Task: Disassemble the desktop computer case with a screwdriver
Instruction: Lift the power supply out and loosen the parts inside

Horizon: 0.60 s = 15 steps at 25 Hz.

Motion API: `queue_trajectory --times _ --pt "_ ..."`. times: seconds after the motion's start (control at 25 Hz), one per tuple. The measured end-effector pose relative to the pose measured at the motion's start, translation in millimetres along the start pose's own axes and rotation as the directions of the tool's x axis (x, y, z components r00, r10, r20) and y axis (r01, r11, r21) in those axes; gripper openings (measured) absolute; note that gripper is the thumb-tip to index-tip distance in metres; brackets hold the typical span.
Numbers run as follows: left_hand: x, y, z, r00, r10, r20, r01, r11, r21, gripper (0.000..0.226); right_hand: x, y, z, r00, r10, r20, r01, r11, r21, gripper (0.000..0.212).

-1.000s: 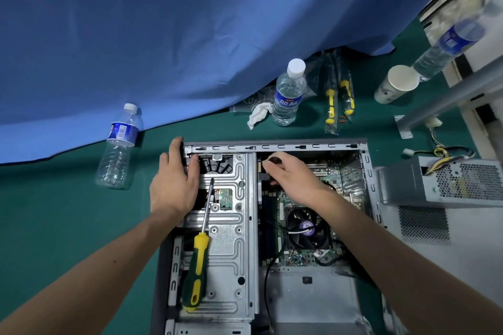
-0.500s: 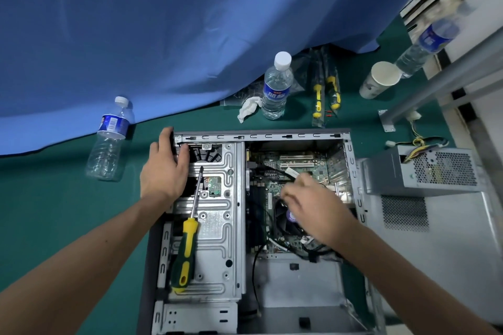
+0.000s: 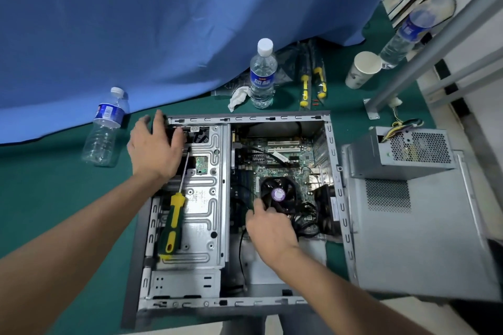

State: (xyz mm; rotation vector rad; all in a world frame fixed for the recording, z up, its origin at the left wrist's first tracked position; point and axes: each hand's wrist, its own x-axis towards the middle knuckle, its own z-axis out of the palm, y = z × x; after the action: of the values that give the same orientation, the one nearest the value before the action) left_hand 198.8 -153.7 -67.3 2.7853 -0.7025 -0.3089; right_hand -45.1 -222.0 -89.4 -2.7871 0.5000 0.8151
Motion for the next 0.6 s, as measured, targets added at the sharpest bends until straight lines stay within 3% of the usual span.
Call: queue_trajectory --times 0.08,0.2,0.32,0.4,0.52,0.6 --pt "-32 17 3 0.969 0.231 -0.09 -0.231 0.973 0.007 0.06 -2 1 4 0.999 0.009 -0.045 -0.01 1.0 -0.024 0.038" --pt "-86 40 24 0.864 0.502 0.014 -0.501 0.864 -0.058 0.057 -8 2 8 0.997 -0.031 -0.077 0.029 0.999 -0.025 0.034" --pt "-100 40 40 0.885 0.46 0.068 -0.449 0.883 -0.134 0.051 -15 3 6 0.991 -0.043 -0.127 0.059 0.991 0.123 0.023" --pt "-98 35 44 0.908 0.418 0.039 -0.407 0.9 -0.156 0.048 -16 7 -3 0.987 0.041 -0.156 0.01 0.95 0.312 0.017" --pt "-100 35 50 0.909 0.416 -0.002 -0.412 0.901 -0.137 0.049 -15 18 -14 0.982 0.186 -0.018 -0.113 0.668 0.735 0.01" --pt "-100 36 51 0.906 0.424 -0.022 -0.422 0.896 -0.137 0.049 -14 22 -17 0.984 0.177 0.007 -0.111 0.586 0.803 0.021"
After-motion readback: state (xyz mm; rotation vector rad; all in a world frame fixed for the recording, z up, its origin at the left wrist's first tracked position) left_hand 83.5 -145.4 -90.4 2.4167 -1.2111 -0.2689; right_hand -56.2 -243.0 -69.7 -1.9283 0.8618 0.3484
